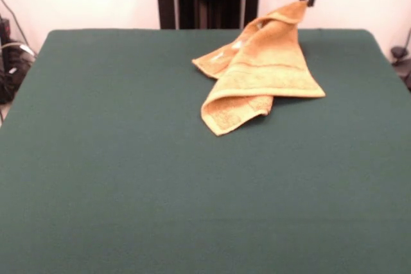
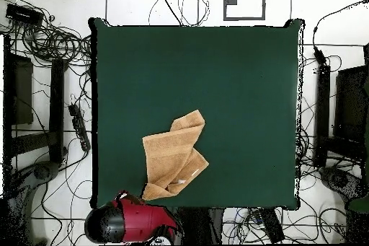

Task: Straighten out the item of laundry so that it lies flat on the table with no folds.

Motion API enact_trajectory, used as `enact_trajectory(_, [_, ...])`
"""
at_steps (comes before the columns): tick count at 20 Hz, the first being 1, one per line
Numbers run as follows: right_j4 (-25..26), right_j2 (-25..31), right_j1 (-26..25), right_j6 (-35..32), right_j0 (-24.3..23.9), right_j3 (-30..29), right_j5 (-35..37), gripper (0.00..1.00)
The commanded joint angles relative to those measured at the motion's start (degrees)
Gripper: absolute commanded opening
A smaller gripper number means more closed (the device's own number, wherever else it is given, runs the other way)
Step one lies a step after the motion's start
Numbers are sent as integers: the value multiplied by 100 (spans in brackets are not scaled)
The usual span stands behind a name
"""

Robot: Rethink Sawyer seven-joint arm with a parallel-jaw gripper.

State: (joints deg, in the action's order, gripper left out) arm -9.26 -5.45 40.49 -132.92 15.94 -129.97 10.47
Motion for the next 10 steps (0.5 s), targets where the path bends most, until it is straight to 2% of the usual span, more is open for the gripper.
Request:
enact_trajectory(1, [-777, 281, -587, -1464, 285, 485, -117, 0])
enact_trajectory(5, [-793, 128, -729, -1232, 274, 737, -123, 0])
enact_trajectory(8, [-924, 0, -667, -1340, 472, 831, 39, 0])
enact_trajectory(10, [-1032, 127, -676, -1403, 478, 847, -48, 0])
